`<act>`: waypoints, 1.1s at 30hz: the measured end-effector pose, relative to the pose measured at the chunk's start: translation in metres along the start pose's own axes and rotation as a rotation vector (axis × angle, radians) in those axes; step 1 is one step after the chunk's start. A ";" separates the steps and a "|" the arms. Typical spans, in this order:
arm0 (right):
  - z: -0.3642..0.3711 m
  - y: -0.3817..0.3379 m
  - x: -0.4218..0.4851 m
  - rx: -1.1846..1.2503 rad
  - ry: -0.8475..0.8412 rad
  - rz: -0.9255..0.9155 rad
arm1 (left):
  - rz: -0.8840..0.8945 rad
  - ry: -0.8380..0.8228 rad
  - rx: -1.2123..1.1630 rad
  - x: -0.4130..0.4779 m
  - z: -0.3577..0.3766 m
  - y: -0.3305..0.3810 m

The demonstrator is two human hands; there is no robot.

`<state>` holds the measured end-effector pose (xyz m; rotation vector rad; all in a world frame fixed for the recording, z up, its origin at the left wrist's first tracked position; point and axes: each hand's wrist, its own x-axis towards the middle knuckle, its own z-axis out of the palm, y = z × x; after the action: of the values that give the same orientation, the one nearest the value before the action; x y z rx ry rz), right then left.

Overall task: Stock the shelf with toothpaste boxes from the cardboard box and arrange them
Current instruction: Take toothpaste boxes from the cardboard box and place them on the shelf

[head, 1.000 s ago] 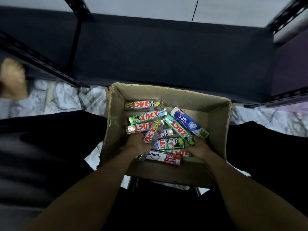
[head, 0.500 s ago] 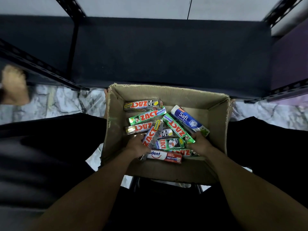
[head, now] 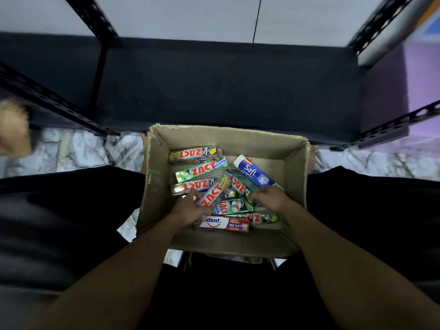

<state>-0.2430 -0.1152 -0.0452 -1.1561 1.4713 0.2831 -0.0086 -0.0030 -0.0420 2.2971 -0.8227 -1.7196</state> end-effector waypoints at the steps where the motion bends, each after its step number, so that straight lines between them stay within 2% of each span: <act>1: -0.005 -0.004 -0.004 -0.021 0.052 -0.009 | 0.023 -0.006 -0.030 -0.003 -0.003 0.004; 6: -0.037 -0.032 -0.044 -0.368 0.224 -0.176 | 0.177 0.001 -0.121 -0.018 -0.015 0.028; 10: -0.067 -0.049 -0.096 -0.483 0.415 -0.385 | 0.367 0.109 -0.020 -0.048 -0.034 0.063; 15: -0.110 -0.073 -0.186 -0.422 0.681 -0.664 | 0.641 0.176 0.127 -0.108 -0.061 0.117; 20: -0.140 -0.100 -0.279 -0.400 0.871 -0.853 | 1.003 0.432 0.384 -0.175 -0.072 0.181; 23: -0.155 -0.111 -0.330 -0.335 0.972 -0.932 | 1.151 0.528 0.401 -0.221 -0.076 0.216; 27: -0.171 -0.112 -0.393 -0.399 1.155 -1.025 | 1.364 0.562 0.368 -0.278 -0.082 0.251; 33: -0.198 -0.101 -0.454 -0.247 1.281 -1.119 | 1.656 0.661 0.400 -0.344 -0.089 0.292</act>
<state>-0.3672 -0.0894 0.4437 -2.3618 1.4919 -1.2941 -0.0888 -0.0888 0.4029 1.1337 -2.0074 -0.0689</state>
